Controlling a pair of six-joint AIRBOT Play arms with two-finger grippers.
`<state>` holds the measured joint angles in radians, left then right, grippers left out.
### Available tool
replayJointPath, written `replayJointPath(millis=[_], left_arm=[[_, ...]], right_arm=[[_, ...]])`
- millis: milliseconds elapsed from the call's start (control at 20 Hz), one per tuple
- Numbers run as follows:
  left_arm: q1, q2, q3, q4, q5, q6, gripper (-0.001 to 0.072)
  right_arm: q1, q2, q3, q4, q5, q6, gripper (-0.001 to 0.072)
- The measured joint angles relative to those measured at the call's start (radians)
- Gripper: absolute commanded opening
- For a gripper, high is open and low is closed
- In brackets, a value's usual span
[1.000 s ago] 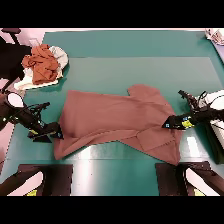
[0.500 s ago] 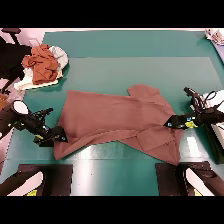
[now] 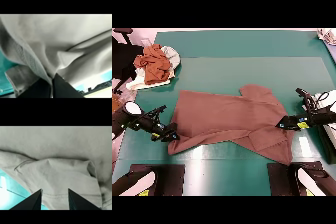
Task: Fold the shirts.
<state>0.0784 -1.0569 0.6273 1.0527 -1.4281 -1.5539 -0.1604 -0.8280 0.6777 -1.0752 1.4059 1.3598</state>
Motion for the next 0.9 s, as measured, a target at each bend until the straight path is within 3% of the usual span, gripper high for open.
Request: replayJointPath(millis=[350, 400, 450, 500, 900], left_arm=[[0.0, 0.0, 0.09, 0.01, -0.059, 0.01, 0.0029], [0.0, 0.0, 0.095, 0.01, -0.065, 0.01, 0.0029], [0.0, 0.0, 0.097, 0.011, -0.07, 0.01, 0.0029], [0.0, 0.0, 0.1, 0.011, -0.076, 0.01, 0.0029], [0.0, 0.0, 0.104, 0.012, -0.086, 0.01, 0.0029]], right_arm=[[0.0, 0.0, -0.069, -0.048, -0.026, -0.001, 0.0385], [0.0, 0.0, -0.087, -0.054, -0.043, -0.009, 0.0407], [0.0, 0.0, -0.102, -0.061, -0.064, -0.018, 0.0492], [0.0, 0.0, -0.111, -0.071, -0.081, -0.026, 0.0522], [0.0, -0.035, -0.116, -0.076, -0.179, -0.055, 0.0523]])
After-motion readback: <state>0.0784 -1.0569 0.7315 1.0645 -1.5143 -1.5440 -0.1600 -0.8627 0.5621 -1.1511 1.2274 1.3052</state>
